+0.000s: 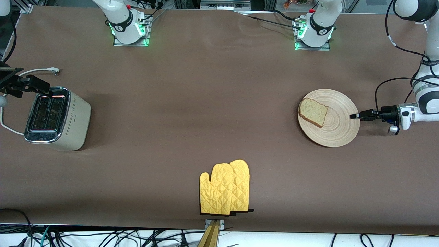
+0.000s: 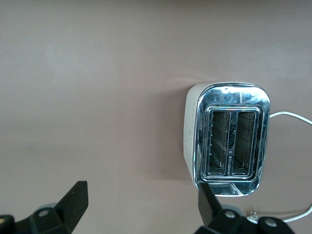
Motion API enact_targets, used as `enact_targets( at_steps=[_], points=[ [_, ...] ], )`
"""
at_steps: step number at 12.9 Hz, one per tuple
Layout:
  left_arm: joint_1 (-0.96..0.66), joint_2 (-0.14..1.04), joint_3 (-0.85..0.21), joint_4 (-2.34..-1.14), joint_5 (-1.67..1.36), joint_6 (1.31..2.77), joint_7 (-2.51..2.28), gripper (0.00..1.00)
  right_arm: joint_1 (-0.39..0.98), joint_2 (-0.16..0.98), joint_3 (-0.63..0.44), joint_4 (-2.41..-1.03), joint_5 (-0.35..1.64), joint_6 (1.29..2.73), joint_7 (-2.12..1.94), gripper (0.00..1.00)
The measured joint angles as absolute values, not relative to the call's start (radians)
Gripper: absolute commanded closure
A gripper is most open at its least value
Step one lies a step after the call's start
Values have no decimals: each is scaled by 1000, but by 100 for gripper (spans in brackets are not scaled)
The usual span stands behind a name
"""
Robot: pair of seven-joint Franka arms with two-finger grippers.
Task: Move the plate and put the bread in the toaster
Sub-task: 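Slide the wooden plate with the left gripper toward the table middle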
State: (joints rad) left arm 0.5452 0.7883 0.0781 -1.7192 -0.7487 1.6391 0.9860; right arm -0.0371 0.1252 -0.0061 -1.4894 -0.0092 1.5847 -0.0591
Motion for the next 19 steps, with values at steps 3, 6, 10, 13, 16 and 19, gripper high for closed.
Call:
enact_targets(
  at_steps=[3,6,10,13,16,19],
  points=[
    [523,789,69,-1726,-807,1593,932,100,-37,132,-6,-1490,-10,1584,-59,0],
    [490,789,58,-1727,-855,1577,906,100,-37,139,-6,-1490,-10,1582,-59,0],
    [463,775,14,-1726,-933,1537,905,100,-37,140,-6,-1493,-10,1580,-59,0],
    [369,742,6,-1725,-1025,1525,886,100,-37,149,-6,-1498,-11,1578,-59,0],
    [214,716,16,-1727,-1145,1535,797,100,-37,154,-6,-1498,-12,1578,-59,0],
    [21,712,58,-1730,-1261,1627,709,100,-37,155,-6,-1499,-13,1578,-59,0]
  ],
)
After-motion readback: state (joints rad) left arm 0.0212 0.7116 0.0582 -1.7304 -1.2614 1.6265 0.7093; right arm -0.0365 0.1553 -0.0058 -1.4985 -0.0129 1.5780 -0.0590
